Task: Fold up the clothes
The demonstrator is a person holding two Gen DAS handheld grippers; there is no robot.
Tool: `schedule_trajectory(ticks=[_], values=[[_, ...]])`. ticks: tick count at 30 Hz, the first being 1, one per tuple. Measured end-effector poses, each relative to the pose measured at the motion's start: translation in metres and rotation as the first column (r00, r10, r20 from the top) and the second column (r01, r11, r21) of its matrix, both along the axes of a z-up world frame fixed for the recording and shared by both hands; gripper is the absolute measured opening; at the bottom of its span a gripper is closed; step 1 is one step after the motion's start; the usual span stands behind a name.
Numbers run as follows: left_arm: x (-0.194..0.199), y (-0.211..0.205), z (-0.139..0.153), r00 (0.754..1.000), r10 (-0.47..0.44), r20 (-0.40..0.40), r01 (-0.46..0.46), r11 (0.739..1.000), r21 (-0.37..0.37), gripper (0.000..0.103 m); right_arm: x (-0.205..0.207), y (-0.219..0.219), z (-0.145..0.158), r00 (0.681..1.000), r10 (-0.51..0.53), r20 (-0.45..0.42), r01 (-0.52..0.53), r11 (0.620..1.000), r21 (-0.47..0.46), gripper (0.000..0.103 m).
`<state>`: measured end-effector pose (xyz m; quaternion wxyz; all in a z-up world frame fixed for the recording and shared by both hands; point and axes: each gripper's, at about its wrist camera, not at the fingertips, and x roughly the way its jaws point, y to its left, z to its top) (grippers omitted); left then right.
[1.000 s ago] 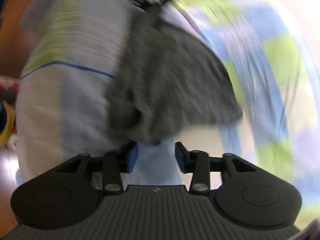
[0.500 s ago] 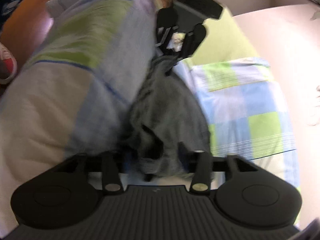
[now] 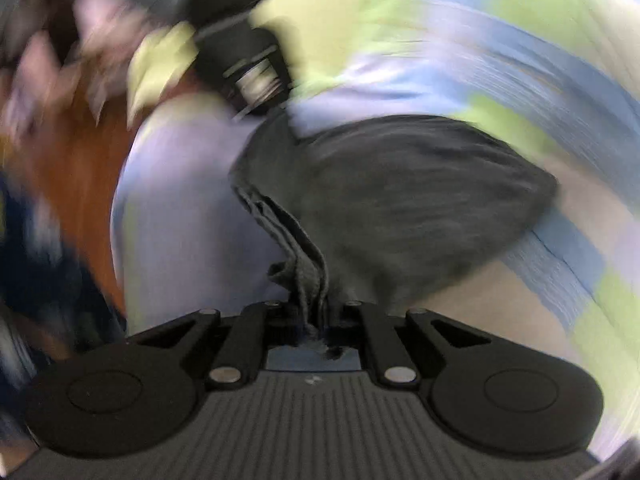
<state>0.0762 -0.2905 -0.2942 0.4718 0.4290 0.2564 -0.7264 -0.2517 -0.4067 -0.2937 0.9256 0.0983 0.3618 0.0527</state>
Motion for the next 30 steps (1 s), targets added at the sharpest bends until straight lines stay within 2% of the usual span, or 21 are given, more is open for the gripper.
schedule_trajectory(ticks=[1,2,3,5,8,11,15,20,21,22,23,24,25,27,30], values=[[0.009,-0.012,0.007,0.999,0.035,-0.022,-0.035,0.999,0.001,0.006,0.001,-0.013,0.006,0.998,-0.057,0.016,0.056,0.998,0.03,0.007],[0.021,-0.03,0.015,0.995,0.08,-0.054,-0.079,0.997,0.003,0.006,0.006,-0.043,0.014,0.986,-0.167,0.016,0.165,0.981,0.101,0.007],[0.03,-0.046,0.018,0.991,0.112,-0.077,-0.112,0.994,0.008,0.006,0.008,-0.058,0.018,0.974,-0.227,0.017,0.223,0.966,0.13,0.007],[0.045,-0.079,0.018,0.981,0.166,-0.099,-0.165,0.986,0.02,0.006,0.016,-0.082,0.022,0.953,-0.302,0.009,0.298,0.944,0.144,0.007],[0.061,-0.126,0.005,0.972,0.215,-0.093,-0.212,0.976,0.039,0.006,0.053,-0.127,0.023,0.909,-0.414,-0.039,0.415,0.901,0.128,0.007],[0.074,-0.163,-0.009,0.963,0.253,-0.096,-0.245,0.966,0.084,0.006,0.075,-0.15,0.019,0.882,-0.465,-0.074,0.47,0.876,0.109,0.007],[0.083,-0.196,-0.02,0.966,0.244,-0.083,-0.232,0.963,0.135,0.007,0.093,-0.183,0.005,0.826,-0.544,-0.149,0.562,0.816,0.135,0.007],[0.096,-0.214,-0.032,0.969,0.228,-0.093,-0.208,0.96,0.187,0.008,0.097,-0.2,-0.004,0.799,-0.568,-0.197,0.595,0.794,0.124,0.007],[0.097,-0.216,-0.033,0.97,0.224,-0.094,-0.203,0.961,0.189,0.009,0.096,-0.202,-0.007,0.792,-0.574,-0.208,0.603,0.789,0.118,0.007],[0.098,-0.218,-0.035,0.972,0.22,-0.087,-0.2,0.96,0.195,0.02,0.093,-0.202,-0.009,0.786,-0.579,-0.214,0.609,0.785,0.112,0.007],[0.101,-0.222,-0.04,0.972,0.224,-0.076,-0.204,0.957,0.209,0.026,0.09,-0.203,-0.011,0.78,-0.585,-0.22,0.615,0.781,0.105,0.007],[0.105,-0.226,-0.043,0.967,0.245,-0.067,-0.225,0.949,0.221,0.042,0.093,-0.207,-0.017,0.764,-0.595,-0.248,0.63,0.77,0.095,0.009],[0.111,-0.229,-0.044,0.959,0.28,-0.054,-0.261,0.939,0.224,0.049,0.094,-0.209,-0.022,0.748,-0.605,-0.273,0.646,0.759,0.086,0.024],[0.122,-0.23,-0.042,0.94,0.339,-0.044,-0.321,0.919,0.23,0.05,0.094,-0.216,-0.035,0.656,-0.674,-0.341,0.724,0.689,0.032,0.039],[0.134,-0.212,-0.023,0.927,0.37,-0.06,-0.353,0.916,0.191,0.05,0.087,-0.213,-0.032,0.558,-0.766,-0.319,0.798,0.601,-0.047,0.041]])
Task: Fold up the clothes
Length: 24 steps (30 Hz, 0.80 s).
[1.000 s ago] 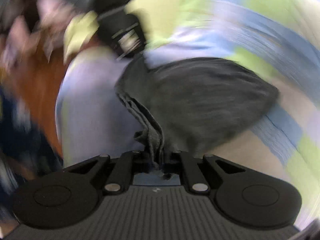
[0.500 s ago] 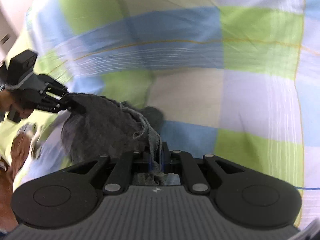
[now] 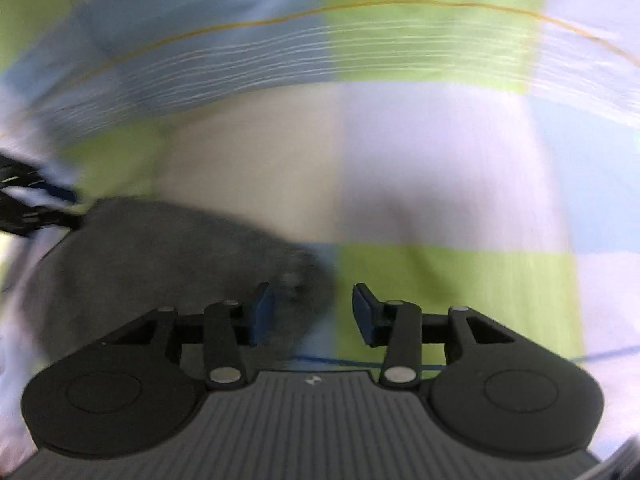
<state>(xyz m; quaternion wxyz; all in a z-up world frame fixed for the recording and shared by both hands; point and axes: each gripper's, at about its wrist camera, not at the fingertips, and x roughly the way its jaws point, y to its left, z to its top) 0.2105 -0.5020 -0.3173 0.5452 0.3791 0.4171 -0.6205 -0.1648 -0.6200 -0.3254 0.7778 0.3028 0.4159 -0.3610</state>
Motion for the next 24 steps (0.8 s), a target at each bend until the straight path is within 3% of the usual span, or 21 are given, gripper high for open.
schedule_trajectory(ticks=[3,6,8,10,13,15,16,18,19,21,22,23,24], values=[[-0.015,0.028,0.018,0.998,-0.049,-0.043,0.048,0.998,-0.04,0.05,-0.012,0.029,0.026,0.993,-0.08,0.084,0.089,0.99,-0.107,0.041],[-0.05,0.048,0.016,0.983,-0.151,-0.103,0.144,0.987,-0.071,0.055,-0.002,0.066,0.029,0.978,0.02,0.207,-0.007,0.998,-0.065,0.041],[-0.074,0.052,-0.005,0.976,-0.211,-0.052,0.208,0.977,-0.052,0.056,0.01,0.08,0.02,0.974,0.071,0.215,-0.065,0.997,-0.037,0.041],[-0.077,0.052,-0.018,0.978,-0.21,-0.006,0.21,0.977,-0.048,0.058,0.023,0.088,0.001,0.98,0.094,0.174,-0.092,0.996,-0.019,0.04],[-0.06,0.062,-0.012,0.989,-0.141,0.049,0.144,0.986,-0.087,0.055,0.022,0.085,-0.014,1.0,-0.014,-0.016,0.011,0.988,-0.155,0.04],[-0.057,0.081,0.009,0.976,-0.172,0.134,0.189,0.974,-0.128,0.054,0.014,0.091,-0.002,0.999,-0.011,-0.036,0.002,0.973,-0.23,0.041],[-0.061,0.092,0.017,0.959,-0.23,0.166,0.252,0.959,-0.128,0.055,0.011,0.096,0.004,0.999,0.007,-0.037,-0.017,0.966,-0.257,0.041],[-0.074,0.114,0.025,0.91,-0.357,0.21,0.387,0.914,-0.12,0.057,0.009,0.126,0.02,0.99,0.133,-0.041,-0.139,0.939,-0.315,0.046],[-0.087,0.127,0.024,0.87,-0.433,0.235,0.466,0.879,-0.107,0.059,0.015,0.148,0.024,0.968,0.241,-0.069,-0.25,0.903,-0.35,0.052],[-0.12,0.152,0.015,0.751,-0.558,0.352,0.616,0.784,-0.072,0.06,0.027,0.182,0.02,0.908,0.387,-0.159,-0.418,0.816,-0.399,0.053],[-0.133,0.16,0.006,0.683,-0.586,0.436,0.667,0.743,-0.047,0.059,0.036,0.204,0.011,0.854,0.456,-0.249,-0.519,0.736,-0.433,0.053],[-0.145,0.169,-0.007,0.593,-0.608,0.529,0.717,0.697,-0.003,0.059,0.044,0.221,0.001,0.799,0.496,-0.339,-0.601,0.652,-0.463,0.053],[-0.15,0.174,-0.019,0.533,-0.621,0.574,0.741,0.67,0.037,0.059,0.047,0.229,-0.006,0.767,0.511,-0.388,-0.641,0.602,-0.476,0.049]])
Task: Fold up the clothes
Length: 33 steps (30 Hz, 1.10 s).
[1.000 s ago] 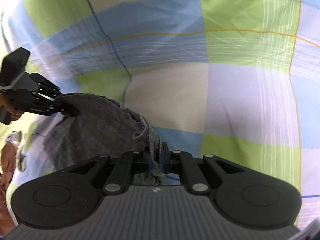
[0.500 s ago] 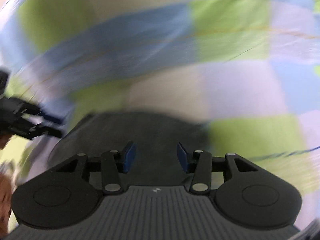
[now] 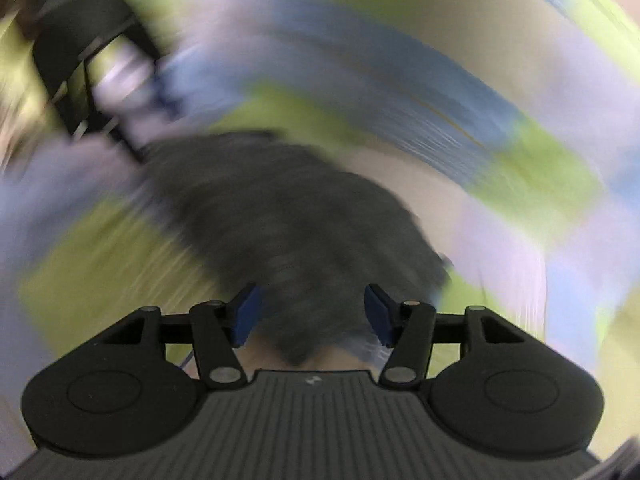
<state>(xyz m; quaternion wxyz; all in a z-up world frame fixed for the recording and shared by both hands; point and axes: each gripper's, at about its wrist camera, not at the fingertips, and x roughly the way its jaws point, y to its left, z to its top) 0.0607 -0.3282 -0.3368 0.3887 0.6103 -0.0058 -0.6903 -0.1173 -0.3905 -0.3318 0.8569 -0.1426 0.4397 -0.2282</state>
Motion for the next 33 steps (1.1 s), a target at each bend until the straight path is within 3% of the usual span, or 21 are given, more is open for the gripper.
schedule_trajectory(ticks=[2,4,5,6,8,12,17,19,21,24,26,31,33], values=[[-0.001,0.004,-0.02,0.994,-0.049,0.097,0.053,0.998,-0.037,0.058,0.007,0.012,-0.016,0.995,0.08,-0.055,-0.085,0.992,-0.096,0.042],[0.006,0.004,-0.028,0.989,-0.061,0.133,0.072,0.994,-0.078,0.054,0.014,0.013,-0.032,0.985,0.136,-0.108,-0.152,0.975,-0.164,0.035],[0.011,0.004,-0.031,0.99,-0.05,0.129,0.064,0.993,-0.1,0.05,0.019,0.013,-0.041,0.979,0.151,-0.135,-0.177,0.964,-0.2,0.032],[0.015,0.001,-0.034,0.992,-0.033,0.12,0.046,0.993,-0.105,0.04,0.02,0.012,-0.048,0.975,0.162,-0.152,-0.193,0.956,-0.219,0.027],[0.023,-0.001,-0.038,0.995,-0.016,0.094,0.025,0.996,-0.088,0.03,0.02,0.002,-0.063,0.968,0.186,-0.166,-0.223,0.944,-0.243,0.012],[0.018,-0.001,-0.024,0.998,-0.025,0.06,0.028,0.999,-0.046,0.02,0.009,-0.011,-0.055,0.966,0.209,-0.154,-0.242,0.94,-0.242,0.006],[-0.006,0.01,-0.01,1.0,-0.003,-0.005,0.003,1.0,0.002,0.02,-0.012,-0.014,-0.028,0.953,0.256,-0.161,-0.289,0.928,-0.236,0.005],[-0.015,0.017,-0.02,0.999,0.03,-0.021,-0.03,1.0,0.005,0.021,-0.021,-0.014,-0.026,0.945,0.281,-0.169,-0.314,0.923,-0.221,0.005],[-0.019,0.025,-0.029,0.998,0.05,-0.033,-0.05,0.998,-0.022,0.024,-0.035,-0.003,-0.037,0.927,0.319,-0.196,-0.353,0.92,-0.173,0.005],[-0.017,0.033,-0.028,0.995,0.068,-0.069,-0.071,0.997,-0.038,0.037,-0.041,0.003,-0.062,0.908,0.335,-0.25,-0.382,0.908,-0.172,0.007],[-0.011,0.045,-0.017,0.993,0.084,-0.084,-0.086,0.996,-0.02,0.04,-0.039,0.005,-0.064,0.904,0.332,-0.268,-0.387,0.903,-0.186,0.016],[-0.015,0.064,0.0,0.988,0.136,-0.072,-0.139,0.99,-0.037,0.046,-0.04,0.007,-0.046,0.943,0.204,-0.263,-0.251,0.954,-0.162,0.031],[-0.028,0.065,-0.005,0.993,0.11,-0.047,-0.113,0.992,-0.06,0.049,-0.037,0.024,-0.042,0.945,0.232,-0.231,-0.274,0.946,-0.172,0.039]])
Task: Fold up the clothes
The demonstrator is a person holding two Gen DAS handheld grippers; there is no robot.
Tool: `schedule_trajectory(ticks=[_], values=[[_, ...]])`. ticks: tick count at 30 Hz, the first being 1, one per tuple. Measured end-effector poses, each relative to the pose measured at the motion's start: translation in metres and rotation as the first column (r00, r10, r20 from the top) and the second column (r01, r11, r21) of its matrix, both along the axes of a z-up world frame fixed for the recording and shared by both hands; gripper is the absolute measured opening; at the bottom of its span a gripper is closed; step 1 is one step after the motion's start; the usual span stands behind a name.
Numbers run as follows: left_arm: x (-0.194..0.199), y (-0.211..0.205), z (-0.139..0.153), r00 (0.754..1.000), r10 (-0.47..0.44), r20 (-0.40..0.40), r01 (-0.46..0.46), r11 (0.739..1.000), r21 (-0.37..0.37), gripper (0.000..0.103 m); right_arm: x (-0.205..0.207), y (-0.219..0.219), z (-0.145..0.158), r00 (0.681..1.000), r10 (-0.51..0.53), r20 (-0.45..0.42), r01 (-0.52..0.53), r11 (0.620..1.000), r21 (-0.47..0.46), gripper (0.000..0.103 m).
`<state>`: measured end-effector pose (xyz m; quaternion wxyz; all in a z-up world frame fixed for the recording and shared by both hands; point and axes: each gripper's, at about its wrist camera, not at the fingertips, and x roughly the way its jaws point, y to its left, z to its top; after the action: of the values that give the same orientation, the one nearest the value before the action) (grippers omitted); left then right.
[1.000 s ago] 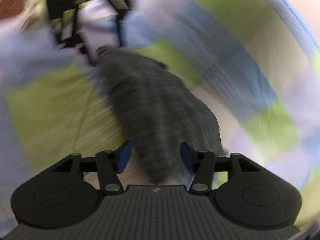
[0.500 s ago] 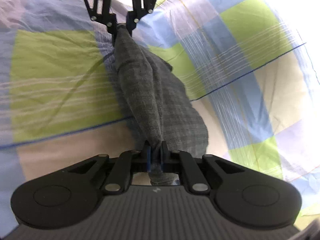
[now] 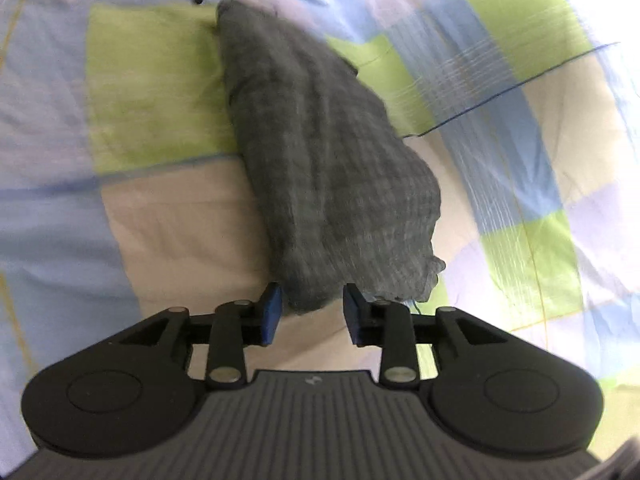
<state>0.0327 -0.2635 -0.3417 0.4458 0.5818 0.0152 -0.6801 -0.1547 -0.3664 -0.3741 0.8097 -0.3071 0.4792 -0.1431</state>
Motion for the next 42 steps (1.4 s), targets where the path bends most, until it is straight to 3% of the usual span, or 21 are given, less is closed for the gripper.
schedule_trajectory(ticks=[5,6,7,9,10,15,20,23,25,26,28,29,31,33,35,37,40,42], values=[[-0.019,-0.013,-0.033,0.996,-0.049,0.068,0.051,0.998,-0.028,0.056,0.018,0.01,-0.027,1.0,0.028,0.004,-0.028,0.998,-0.06,0.035],[-0.018,-0.015,-0.033,0.998,-0.036,0.048,0.038,0.999,-0.03,0.048,0.021,0.009,-0.032,0.999,0.032,0.005,-0.031,0.997,-0.066,0.027],[-0.014,-0.019,-0.029,1.0,0.003,0.009,-0.003,1.0,-0.027,0.025,0.022,0.006,-0.032,1.0,0.021,0.013,-0.02,0.998,-0.059,0.012],[-0.005,-0.031,-0.015,0.99,0.11,-0.091,-0.112,0.994,-0.008,0.021,0.022,0.0,-0.028,1.0,0.008,0.026,-0.008,1.0,-0.03,0.006],[-0.005,-0.032,-0.01,0.988,0.117,-0.1,-0.118,0.993,0.001,0.02,0.02,-0.003,-0.023,0.999,0.016,0.039,-0.016,1.0,-0.011,0.005],[-0.029,-0.016,0.007,0.989,0.085,-0.117,-0.083,0.996,0.027,0.019,0.002,-0.016,-0.001,0.996,0.077,0.046,-0.078,0.997,0.013,0.005],[-0.064,0.0,-0.001,0.982,0.157,-0.104,-0.155,0.988,0.028,0.02,-0.028,-0.021,0.005,0.987,0.16,0.012,-0.16,0.986,0.046,0.005],[-0.076,0.003,-0.018,0.971,0.234,-0.051,-0.233,0.972,0.013,0.034,-0.037,-0.014,0.0,0.984,0.176,0.005,-0.176,0.983,0.047,0.007],[-0.077,0.008,-0.023,0.965,0.261,-0.009,-0.261,0.965,0.007,0.043,-0.038,-0.009,-0.011,0.988,0.152,-0.02,-0.151,0.987,0.045,0.025],[-0.076,0.014,-0.023,0.956,0.293,0.024,-0.294,0.956,0.014,0.045,-0.039,-0.006,-0.016,0.99,0.134,-0.037,-0.133,0.991,0.032,0.025],[-0.067,0.024,-0.016,0.925,0.378,0.03,-0.379,0.924,0.053,0.047,-0.046,-0.004,-0.011,0.996,0.068,-0.049,-0.066,0.997,0.042,0.025],[-0.06,0.029,-0.006,0.894,0.448,0.018,-0.448,0.891,0.076,0.047,-0.049,-0.004,-0.007,0.998,0.007,-0.059,-0.004,0.998,0.056,0.026],[-0.056,0.03,0.012,0.849,0.528,-0.028,-0.526,0.848,0.072,0.047,-0.058,-0.006,0.01,0.989,-0.141,-0.052,0.145,0.984,0.098,0.024],[-0.053,0.017,0.038,0.781,0.603,-0.161,-0.604,0.795,0.049,0.052,-0.061,-0.012,0.035,0.969,-0.242,0.053,0.227,0.952,0.207,0.024],[-0.051,-0.002,0.048,0.718,0.633,-0.288,-0.652,0.757,0.04,0.055,-0.053,-0.026,0.06,0.914,-0.361,0.185,0.264,0.876,0.404,0.024],[-0.051,-0.018,0.047,0.676,0.636,-0.373,-0.675,0.737,0.033,0.055,-0.04,-0.036,0.066,0.872,-0.413,0.264,0.232,0.821,0.522,0.011],[-0.049,-0.04,0.02,0.625,0.662,-0.415,-0.706,0.705,0.062,0.055,-0.016,-0.048,0.047,0.85,-0.431,0.302,0.181,0.778,0.601,0.006],[-0.041,-0.042,0.001,0.576,0.699,-0.425,-0.736,0.669,0.103,0.057,-0.005,-0.055,0.022,0.856,-0.464,0.227,0.247,0.754,0.609,0.006]])
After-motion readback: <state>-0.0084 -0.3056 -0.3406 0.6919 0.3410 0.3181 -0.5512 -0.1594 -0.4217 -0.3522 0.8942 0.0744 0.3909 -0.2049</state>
